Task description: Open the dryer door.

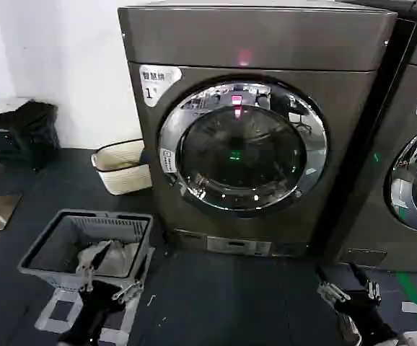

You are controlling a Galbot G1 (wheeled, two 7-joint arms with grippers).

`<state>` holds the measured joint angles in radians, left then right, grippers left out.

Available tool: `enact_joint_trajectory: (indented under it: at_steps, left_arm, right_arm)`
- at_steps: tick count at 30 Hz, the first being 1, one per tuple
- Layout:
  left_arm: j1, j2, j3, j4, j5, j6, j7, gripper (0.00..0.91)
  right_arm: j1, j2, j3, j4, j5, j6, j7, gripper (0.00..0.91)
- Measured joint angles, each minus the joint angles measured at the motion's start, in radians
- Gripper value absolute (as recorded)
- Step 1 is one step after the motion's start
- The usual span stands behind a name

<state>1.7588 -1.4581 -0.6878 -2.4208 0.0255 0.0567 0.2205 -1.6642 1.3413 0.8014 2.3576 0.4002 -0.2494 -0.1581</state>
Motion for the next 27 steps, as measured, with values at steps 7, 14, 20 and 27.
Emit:
enact_joint_trajectory:
  at_steps: [7,14,20,27]
  left_arm:
    - [0.008,0.019,-0.003,-0.018,-0.005,0.003,0.000,0.907]
    - [0.012,0.020,-0.006,-0.033,0.002,0.003,0.000,0.907]
    - [0.021,0.009,-0.014,-0.040,0.014,0.001,0.000,0.907]
    - [0.028,0.003,-0.014,-0.049,0.015,0.001,-0.001,0.907]
  right_arm:
    - [0.100,-0.104,-0.041,-0.094,0.021,0.059,-0.047,0.907]
    - [0.254,-0.221,-0.109,-0.215,0.060,0.103,-0.096,0.907]
    - [0.392,-0.301,-0.185,-0.310,0.092,0.106,-0.108,0.907]
    - [0.516,-0.355,-0.269,-0.395,0.128,0.132,-0.146,0.907]
